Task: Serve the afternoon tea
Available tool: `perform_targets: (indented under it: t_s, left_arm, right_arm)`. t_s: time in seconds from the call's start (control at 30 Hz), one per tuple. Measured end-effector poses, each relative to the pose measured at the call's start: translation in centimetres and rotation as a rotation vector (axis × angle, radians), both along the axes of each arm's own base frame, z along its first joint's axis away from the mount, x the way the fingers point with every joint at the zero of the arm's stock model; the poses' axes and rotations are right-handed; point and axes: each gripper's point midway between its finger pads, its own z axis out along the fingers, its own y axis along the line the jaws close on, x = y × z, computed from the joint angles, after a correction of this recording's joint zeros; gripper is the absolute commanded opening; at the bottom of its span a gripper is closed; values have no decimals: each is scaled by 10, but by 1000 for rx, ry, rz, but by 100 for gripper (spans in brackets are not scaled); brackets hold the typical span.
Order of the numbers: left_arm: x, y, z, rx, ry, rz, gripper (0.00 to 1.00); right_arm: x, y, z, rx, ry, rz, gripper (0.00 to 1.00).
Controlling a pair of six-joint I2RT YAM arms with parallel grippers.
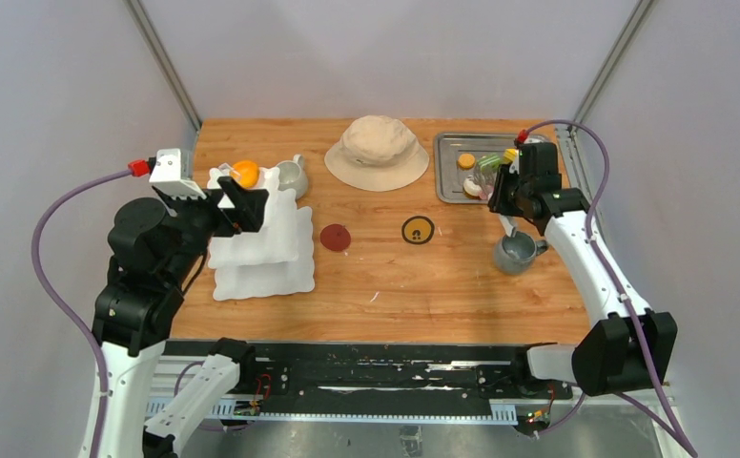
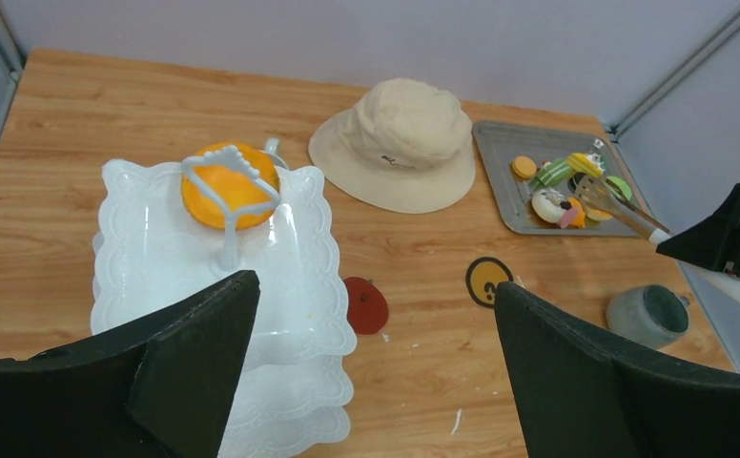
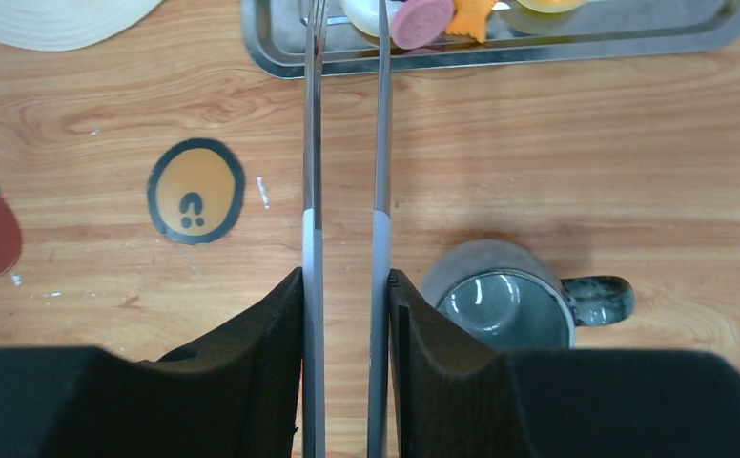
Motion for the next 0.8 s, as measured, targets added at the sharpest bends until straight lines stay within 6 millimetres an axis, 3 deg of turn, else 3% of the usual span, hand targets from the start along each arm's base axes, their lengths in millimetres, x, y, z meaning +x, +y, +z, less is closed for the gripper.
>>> perform_targets:
  t_s: [0.57,0.8]
  left_arm:
    - [4,1,-19,31,35,4,98]
    - [4,2,-19,31,33,10,98]
  right_arm:
    - [-10,-26,-28,-68,88,-116,37]
    - [-5,-20,-44,-45,128,-96,39]
